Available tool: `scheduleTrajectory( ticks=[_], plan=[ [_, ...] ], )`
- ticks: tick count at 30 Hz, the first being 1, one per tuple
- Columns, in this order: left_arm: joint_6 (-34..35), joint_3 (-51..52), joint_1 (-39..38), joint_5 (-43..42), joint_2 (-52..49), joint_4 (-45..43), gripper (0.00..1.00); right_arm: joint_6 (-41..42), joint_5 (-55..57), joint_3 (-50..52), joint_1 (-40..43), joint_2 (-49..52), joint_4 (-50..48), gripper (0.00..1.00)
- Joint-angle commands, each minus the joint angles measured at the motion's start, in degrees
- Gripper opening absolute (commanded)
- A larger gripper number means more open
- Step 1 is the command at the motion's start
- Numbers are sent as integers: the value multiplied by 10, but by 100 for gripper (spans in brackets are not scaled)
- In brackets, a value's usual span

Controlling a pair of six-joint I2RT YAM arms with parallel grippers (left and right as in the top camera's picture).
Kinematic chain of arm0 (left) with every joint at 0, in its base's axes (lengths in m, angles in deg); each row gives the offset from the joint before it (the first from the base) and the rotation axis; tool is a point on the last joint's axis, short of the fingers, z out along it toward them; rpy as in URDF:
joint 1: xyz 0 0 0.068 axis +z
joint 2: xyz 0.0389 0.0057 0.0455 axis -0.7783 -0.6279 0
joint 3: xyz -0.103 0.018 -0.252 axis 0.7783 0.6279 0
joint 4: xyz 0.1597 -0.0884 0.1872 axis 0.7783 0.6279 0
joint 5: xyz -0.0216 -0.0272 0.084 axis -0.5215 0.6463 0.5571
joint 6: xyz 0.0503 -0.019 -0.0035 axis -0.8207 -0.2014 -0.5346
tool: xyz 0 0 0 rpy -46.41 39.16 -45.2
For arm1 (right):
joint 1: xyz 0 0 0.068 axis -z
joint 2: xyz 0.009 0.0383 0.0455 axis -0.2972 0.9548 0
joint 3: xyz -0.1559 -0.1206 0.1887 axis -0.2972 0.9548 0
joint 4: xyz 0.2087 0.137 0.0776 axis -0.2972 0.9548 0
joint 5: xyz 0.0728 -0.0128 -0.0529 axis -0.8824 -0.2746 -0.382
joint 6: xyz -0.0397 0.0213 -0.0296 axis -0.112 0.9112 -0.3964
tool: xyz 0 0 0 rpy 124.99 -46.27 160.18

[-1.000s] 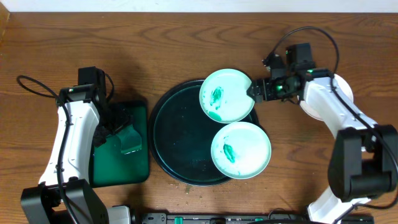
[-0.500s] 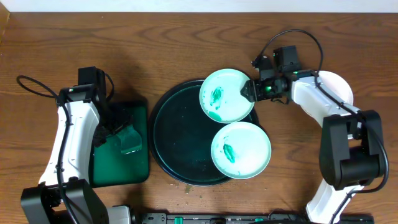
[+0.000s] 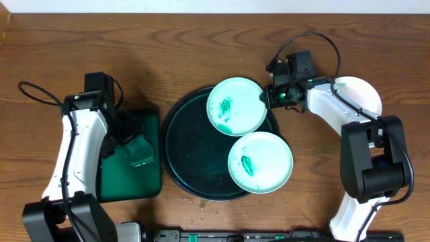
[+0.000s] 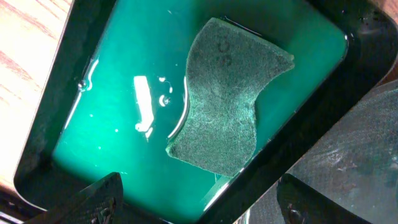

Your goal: Clean dirty plates on tray and stack at the side

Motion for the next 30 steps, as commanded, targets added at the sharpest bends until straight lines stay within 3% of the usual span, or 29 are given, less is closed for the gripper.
scheduleTrajectory(
  ticks=[1, 16, 24, 27, 30],
  plan=[
    [-1, 2, 0, 3, 0, 2, 80, 22, 0, 3, -5, 4, 1, 1],
    [-1, 2, 0, 3, 0, 2, 78, 32, -29, 3, -53, -48, 25, 1],
    [-23, 3, 0, 8, 0, 3, 75, 58, 21, 3, -104, -55, 85, 1],
    [-33, 3, 0, 12, -1, 1, 61, 58, 45, 3, -122, -54, 91, 1],
    [-34, 3, 0, 18, -6, -5, 59, 63, 63, 3, -137, -52, 90, 1]
  ],
)
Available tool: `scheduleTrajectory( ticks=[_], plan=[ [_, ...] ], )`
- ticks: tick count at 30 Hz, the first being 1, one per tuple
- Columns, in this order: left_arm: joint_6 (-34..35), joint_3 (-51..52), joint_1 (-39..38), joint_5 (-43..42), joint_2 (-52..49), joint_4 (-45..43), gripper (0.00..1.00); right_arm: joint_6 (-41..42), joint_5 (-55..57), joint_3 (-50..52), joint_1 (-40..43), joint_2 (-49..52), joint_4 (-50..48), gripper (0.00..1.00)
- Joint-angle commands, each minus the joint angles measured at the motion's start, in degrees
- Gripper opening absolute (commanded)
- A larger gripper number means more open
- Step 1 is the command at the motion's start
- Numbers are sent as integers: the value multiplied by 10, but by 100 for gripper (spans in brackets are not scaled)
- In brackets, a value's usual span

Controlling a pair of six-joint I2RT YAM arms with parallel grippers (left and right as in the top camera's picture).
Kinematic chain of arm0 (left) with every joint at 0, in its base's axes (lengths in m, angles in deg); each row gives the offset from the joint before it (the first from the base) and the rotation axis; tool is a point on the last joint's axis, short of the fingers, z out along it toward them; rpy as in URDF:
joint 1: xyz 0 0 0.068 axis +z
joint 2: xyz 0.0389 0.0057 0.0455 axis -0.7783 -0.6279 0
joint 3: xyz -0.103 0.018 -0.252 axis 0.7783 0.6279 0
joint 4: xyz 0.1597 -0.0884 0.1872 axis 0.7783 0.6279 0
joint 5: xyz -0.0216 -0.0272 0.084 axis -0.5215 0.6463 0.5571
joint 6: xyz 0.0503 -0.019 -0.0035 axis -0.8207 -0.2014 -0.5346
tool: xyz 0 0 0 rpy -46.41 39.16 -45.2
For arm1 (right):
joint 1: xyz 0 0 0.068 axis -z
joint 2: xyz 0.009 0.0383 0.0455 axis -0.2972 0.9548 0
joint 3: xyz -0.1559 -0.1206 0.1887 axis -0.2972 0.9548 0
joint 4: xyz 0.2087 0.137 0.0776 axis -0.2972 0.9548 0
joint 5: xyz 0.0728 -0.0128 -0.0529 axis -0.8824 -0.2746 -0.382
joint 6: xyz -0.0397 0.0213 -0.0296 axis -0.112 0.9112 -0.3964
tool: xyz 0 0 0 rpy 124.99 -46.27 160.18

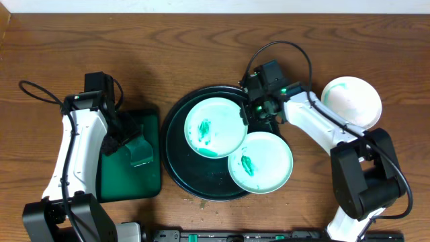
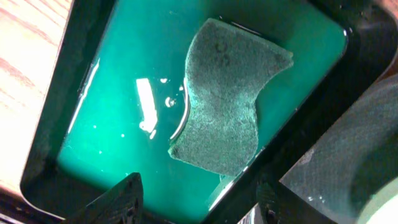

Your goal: Clean dirty plates on tray and stack at the side

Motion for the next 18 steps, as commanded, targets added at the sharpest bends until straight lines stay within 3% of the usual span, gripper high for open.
scheduleTrajectory(
  ticks=[1, 4, 14, 17, 18],
  plan=[
    [-12, 3, 0, 15, -11, -5, 59, 18, 31, 2, -18, -4, -1, 1],
    [-14, 3, 0, 13, -34, -10, 50, 37, 53, 2, -21, -3, -2, 1],
    [-46, 3, 0, -45, -146, -45, 49, 40, 59, 2, -21, -3, -10, 1],
    [-46, 3, 0, -47, -171, -62, 23, 40, 59, 2, -21, -3, -10, 1],
    [-45, 3, 0, -47, -178, -67, 20, 40, 59, 2, -21, -3, -10, 1]
  ],
)
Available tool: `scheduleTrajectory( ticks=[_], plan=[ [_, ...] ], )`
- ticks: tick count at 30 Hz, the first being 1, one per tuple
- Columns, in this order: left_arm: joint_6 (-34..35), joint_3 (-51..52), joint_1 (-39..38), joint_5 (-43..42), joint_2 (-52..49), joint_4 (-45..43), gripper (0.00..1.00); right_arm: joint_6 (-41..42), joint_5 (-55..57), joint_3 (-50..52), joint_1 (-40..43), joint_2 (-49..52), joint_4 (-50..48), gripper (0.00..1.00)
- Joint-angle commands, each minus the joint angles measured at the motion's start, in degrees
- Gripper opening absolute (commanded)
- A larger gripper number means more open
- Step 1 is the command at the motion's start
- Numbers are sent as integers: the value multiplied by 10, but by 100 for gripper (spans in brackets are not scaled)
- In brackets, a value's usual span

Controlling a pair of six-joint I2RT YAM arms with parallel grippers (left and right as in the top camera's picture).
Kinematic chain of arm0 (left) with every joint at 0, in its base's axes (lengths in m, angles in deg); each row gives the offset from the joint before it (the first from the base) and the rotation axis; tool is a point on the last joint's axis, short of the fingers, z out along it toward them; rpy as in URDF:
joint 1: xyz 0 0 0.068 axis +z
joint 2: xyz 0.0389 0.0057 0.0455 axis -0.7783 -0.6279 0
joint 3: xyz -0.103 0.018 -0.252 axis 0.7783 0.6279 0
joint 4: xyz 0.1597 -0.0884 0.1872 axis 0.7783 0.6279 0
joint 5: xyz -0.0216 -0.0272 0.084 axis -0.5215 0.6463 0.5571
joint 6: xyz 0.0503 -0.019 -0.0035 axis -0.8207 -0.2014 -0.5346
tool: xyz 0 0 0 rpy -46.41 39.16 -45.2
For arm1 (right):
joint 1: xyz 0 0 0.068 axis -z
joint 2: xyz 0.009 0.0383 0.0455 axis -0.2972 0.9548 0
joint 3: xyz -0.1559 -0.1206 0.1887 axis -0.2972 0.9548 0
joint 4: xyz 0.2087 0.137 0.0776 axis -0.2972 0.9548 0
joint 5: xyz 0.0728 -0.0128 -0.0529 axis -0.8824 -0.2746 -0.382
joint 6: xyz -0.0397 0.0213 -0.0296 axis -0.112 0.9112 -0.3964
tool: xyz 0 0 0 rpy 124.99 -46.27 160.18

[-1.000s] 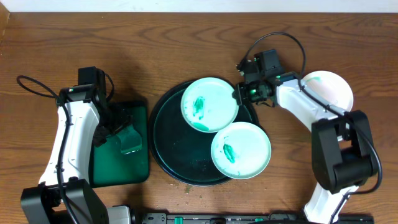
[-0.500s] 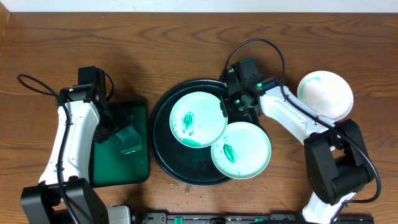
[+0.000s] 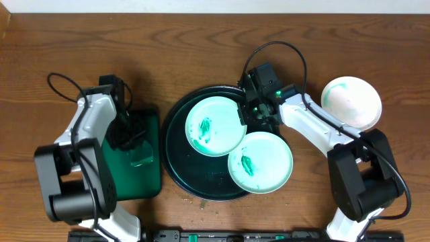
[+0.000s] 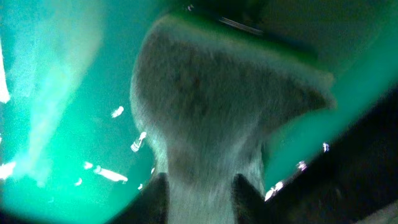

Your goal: Clean dirty plates on tray and stack at the side

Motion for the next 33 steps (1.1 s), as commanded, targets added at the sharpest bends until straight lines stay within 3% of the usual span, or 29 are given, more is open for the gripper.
scheduleTrajectory(
  ticks=[1, 6, 8, 11, 12, 13, 15, 21, 27, 33],
  plan=[
    [-8, 3, 0, -8, -22, -9, 21, 10, 1, 2, -3, -3, -2, 1],
    [-8, 3, 0, -8, -41, -24, 19, 10, 1, 2, -3, -3, 3, 1],
    [-8, 3, 0, -16, -41, -23, 7, 9, 1, 2, -3, -3, 7, 1],
    [-8, 3, 0, -23, -41, -33, 7, 8, 1, 2, -3, -3, 9, 1],
    [-5, 3, 0, -26, -41, -32, 13, 8, 1, 2, -3, -3, 9, 1],
    [-6, 3, 0, -34, -41, -31, 27, 8, 0, 2, -3, -3, 9, 1],
    [-6, 3, 0, -38, -41, -27, 7, 8, 0, 2, -3, -3, 11, 1],
    [-2, 3, 0, -37, -29, -26, 7, 8, 0, 2, -3, -3, 20, 1],
    [-2, 3, -6, -5, 63, -23, 7, 3, 0, 2, -3, -3, 24, 1],
    [10, 3, -59, 126, 203, -8, 7, -1, 0, 2, -3, -3, 29, 1]
  ],
)
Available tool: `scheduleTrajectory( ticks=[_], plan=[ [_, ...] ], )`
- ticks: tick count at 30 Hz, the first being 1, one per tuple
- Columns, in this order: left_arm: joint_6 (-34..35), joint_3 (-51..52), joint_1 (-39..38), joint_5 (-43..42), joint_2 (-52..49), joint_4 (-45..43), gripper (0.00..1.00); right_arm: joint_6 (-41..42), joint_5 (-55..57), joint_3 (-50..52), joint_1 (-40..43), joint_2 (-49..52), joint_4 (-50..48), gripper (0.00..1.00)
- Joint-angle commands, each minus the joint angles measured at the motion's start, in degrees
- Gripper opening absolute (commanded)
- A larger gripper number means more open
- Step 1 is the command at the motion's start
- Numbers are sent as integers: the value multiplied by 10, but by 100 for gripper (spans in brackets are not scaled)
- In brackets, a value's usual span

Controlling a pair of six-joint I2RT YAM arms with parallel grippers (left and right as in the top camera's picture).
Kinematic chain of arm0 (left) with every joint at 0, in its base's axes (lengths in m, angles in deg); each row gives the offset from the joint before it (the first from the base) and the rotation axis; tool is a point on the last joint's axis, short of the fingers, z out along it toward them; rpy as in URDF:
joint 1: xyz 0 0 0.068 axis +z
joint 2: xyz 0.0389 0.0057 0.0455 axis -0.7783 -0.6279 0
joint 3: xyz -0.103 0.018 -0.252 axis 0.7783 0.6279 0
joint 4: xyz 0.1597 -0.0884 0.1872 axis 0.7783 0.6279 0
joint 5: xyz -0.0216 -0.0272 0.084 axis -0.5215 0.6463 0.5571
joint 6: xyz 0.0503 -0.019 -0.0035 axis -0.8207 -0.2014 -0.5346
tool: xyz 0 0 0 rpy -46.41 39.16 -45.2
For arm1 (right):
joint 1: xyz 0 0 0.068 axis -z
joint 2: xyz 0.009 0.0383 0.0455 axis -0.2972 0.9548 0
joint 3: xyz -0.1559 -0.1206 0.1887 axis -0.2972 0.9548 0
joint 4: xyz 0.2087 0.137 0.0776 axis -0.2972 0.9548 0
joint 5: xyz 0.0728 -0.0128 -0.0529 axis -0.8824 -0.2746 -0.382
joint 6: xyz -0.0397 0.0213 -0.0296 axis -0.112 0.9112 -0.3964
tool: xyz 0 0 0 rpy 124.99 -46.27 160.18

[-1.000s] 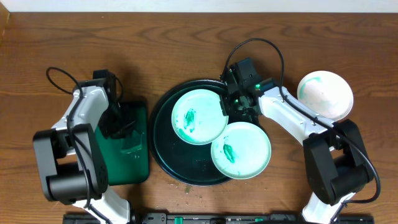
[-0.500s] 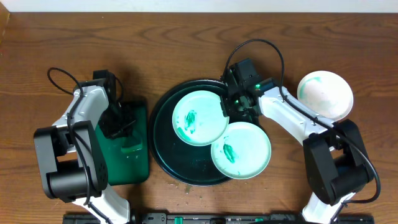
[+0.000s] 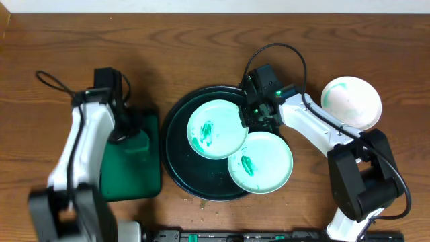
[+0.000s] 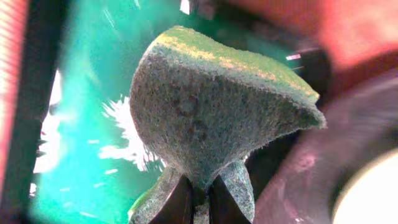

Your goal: Clean dirty plates on tray and stack at the side

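Note:
My left gripper (image 4: 199, 194) is shut on the lower edge of a wet green-grey sponge (image 4: 217, 106), which hangs lifted over the green water basin (image 3: 127, 171). In the overhead view the sponge (image 3: 138, 142) is at the basin's right edge. Two pale plates smeared with green lie on the round dark tray (image 3: 176, 144): an upper plate (image 3: 215, 129) and a lower plate (image 3: 261, 163) that overlaps it. My right gripper (image 3: 254, 115) grips the upper plate's right rim, its fingers mostly hidden under the wrist.
Another pale plate (image 3: 351, 102) with a faint green stain sits on the table at the far right. The basin stands just left of the tray. A few crumbs lie near the tray's front edge (image 3: 205, 202).
My left gripper has shut on the sponge and lifted it out of the water, toward the basin's right side. The right gripper and both plates on the tray are nearly unchanged.
First the right gripper held the upper plate at the tray's far right edge while the left hovered open over the sponge in the basin. The plate then lay inside the tray. The left gripper came down around the sponge and now holds it lifted.

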Motion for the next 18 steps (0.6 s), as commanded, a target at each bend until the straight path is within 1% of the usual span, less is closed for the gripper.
scheduleTrajectory(
  ticks=[1, 4, 11, 15, 18],
  plan=[
    [16, 0, -38, 120, 80, 6, 7, -5, -2, 2, -3, -3, 4, 1],
    [37, 0, -74, 198, 137, 6, 8, -9, -1, 2, -3, -3, 9, 1],
    [96, 0, -134, 319, 224, 7, 7, -15, -2, 2, -2, -3, 19, 1],
    [105, 0, -156, 362, 249, 6, 7, -15, -2, 2, -2, -3, 19, 1],
    [105, 0, -163, 366, 254, 6, 7, -15, -1, 2, -2, -3, 19, 1]
  ],
)
